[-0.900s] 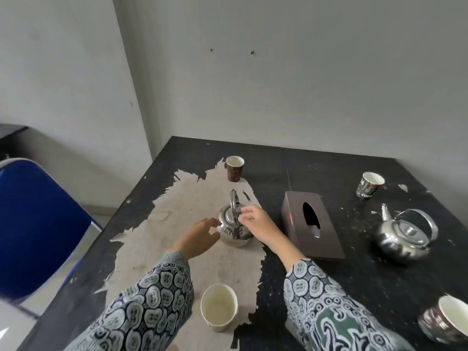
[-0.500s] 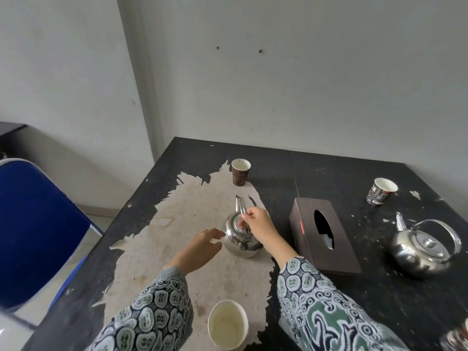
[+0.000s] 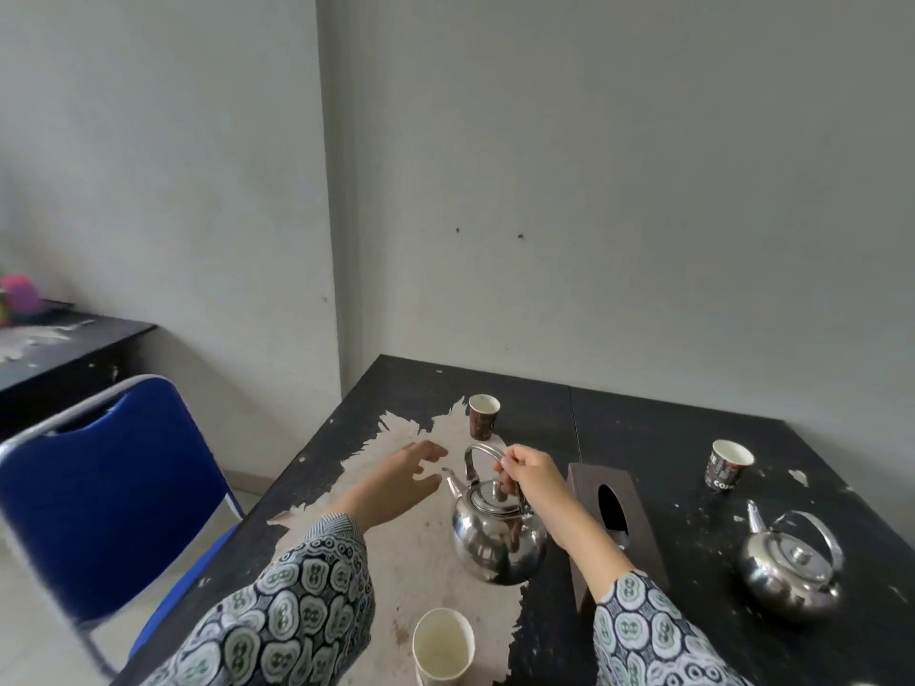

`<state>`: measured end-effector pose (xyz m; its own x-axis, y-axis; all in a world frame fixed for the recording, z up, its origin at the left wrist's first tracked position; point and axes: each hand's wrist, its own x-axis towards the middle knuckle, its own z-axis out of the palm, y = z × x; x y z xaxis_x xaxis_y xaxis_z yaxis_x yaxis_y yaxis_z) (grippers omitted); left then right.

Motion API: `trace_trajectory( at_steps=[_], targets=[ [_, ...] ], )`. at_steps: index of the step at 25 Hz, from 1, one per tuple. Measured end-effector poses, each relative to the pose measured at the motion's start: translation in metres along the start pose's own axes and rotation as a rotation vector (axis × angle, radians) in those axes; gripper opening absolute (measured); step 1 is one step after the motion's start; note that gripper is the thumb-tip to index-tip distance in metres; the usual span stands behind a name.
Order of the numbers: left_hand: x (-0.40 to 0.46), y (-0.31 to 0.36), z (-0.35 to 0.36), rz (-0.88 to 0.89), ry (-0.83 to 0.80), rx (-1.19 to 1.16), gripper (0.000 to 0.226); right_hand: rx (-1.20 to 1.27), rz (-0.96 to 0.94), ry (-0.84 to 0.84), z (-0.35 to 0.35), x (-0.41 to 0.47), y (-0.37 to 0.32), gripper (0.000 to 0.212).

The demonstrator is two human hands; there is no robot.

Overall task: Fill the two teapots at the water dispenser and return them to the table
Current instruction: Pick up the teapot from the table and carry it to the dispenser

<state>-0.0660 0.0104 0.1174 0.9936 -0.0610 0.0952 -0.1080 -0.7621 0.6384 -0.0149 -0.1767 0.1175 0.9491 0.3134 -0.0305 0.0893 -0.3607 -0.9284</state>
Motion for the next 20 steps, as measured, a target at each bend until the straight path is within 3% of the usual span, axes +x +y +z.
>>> trace_trajectory(
  at_steps=[4,9,15,20],
  targets=[
    [-0.046,0.042,-0.038,0.049,0.136,0.009,0.044,0.184,-0.164,-0.071,0.002,-0.047,-0.059,0.029],
    [-0.122,0.048,-0.093,0.045,0.229,-0.106,0.027,0.383,-0.304,-0.290,0.042,-0.091,-0.118,0.030],
    [-0.244,-0.004,-0.164,0.000,0.371,-0.146,0.033,0.500,-0.346,-0.601,0.165,-0.142,-0.166,0.037],
    [-0.341,-0.072,-0.226,-0.036,0.413,-0.143,0.027,0.532,-0.341,-0.663,0.289,-0.173,-0.194,0.037]
  ],
)
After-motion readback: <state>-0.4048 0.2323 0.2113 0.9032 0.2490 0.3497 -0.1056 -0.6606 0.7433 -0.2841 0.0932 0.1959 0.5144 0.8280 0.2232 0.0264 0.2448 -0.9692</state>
